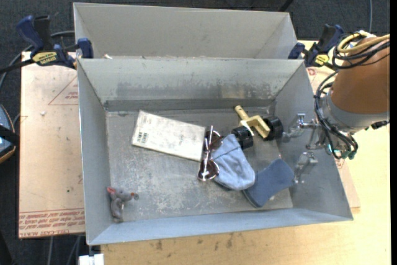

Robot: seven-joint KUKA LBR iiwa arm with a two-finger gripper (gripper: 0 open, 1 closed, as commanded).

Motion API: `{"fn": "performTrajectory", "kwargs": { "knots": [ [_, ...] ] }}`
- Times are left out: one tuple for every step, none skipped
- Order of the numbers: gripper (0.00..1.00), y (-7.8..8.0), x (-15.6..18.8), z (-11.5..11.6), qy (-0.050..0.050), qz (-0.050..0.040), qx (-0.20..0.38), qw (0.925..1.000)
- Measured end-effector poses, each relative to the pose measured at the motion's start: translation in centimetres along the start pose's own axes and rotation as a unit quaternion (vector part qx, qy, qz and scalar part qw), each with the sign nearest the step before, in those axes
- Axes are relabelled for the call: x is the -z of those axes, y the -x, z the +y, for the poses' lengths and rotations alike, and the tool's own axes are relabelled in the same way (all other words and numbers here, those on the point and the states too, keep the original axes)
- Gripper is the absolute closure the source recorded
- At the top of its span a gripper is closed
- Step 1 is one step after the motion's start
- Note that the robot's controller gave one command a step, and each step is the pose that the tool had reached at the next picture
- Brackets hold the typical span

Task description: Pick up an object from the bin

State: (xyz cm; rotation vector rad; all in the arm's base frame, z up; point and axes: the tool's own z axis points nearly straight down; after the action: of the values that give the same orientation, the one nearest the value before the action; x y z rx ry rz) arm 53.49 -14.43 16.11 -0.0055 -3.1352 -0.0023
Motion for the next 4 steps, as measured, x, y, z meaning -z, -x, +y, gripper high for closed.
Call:
{"fn": "performTrajectory", "kwargs": {
  "knots": [
    [0.0, 0.2, 0.4, 0.1, -0.001, -0.0037, 0.002, 1.0],
    [0.0, 1.1, -4.5, 3.0, -0.001, -0.0071, -0.03, 0.9995],
    [0.0, 0.8, -7.3, 4.6, 0.0, -0.0047, 0.004, 1.0],
    [0.0, -0.9, -8.0, 7.5, -0.004, -0.0126, 0.144, 0.9895]
  ]
}}
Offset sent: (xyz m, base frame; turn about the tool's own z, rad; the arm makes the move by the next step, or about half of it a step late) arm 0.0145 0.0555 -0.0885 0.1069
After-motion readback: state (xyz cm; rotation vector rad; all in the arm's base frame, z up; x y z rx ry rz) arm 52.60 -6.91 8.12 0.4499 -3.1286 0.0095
